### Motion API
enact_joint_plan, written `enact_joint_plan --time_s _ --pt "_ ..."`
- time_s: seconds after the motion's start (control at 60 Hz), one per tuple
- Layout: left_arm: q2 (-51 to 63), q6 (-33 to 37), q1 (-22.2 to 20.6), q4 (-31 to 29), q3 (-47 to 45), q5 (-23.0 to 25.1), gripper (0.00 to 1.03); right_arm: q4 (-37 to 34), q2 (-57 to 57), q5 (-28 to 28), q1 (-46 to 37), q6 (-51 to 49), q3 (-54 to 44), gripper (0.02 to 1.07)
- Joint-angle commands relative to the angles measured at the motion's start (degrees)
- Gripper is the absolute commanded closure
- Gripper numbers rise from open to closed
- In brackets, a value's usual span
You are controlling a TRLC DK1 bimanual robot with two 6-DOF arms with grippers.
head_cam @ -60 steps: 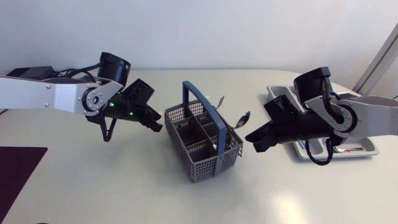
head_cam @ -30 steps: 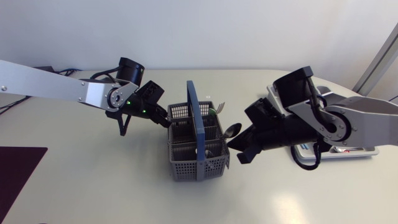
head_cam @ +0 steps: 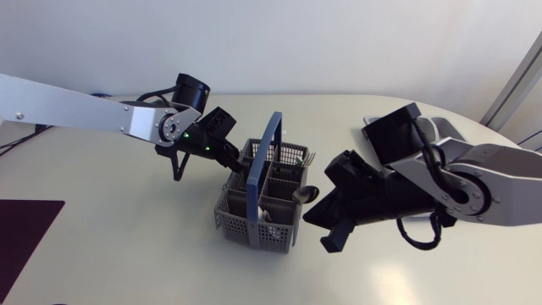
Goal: Sort the cutlery from the basket into the organizer compartments.
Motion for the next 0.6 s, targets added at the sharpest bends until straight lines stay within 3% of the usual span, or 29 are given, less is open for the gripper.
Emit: enact_joint_plan --time_s 0.0,0.167,0.367,0.583 --pt "-6.7 2.4 0.9 -0.8 -2.8 0.9 0.85 -1.9 -3.8 1.1 -0.2 -1.0 -1.4 0.83" --pt "-22.0 5.5 1.0 -2.1 -13.0 0.5 0.71 -8.8 -12.3 3.6 0.5 -1.8 0.3 0.78" --pt "-33.2 6.8 -0.7 -4.6 -19.4 0.5 0.67 -14.6 -15.8 4.5 4.0 -0.7 4.4 0.76" --pt "-38.5 6.6 -4.2 -6.7 -22.8 -0.4 0.66 -15.7 -14.5 5.6 11.1 3.9 7.5 0.75"
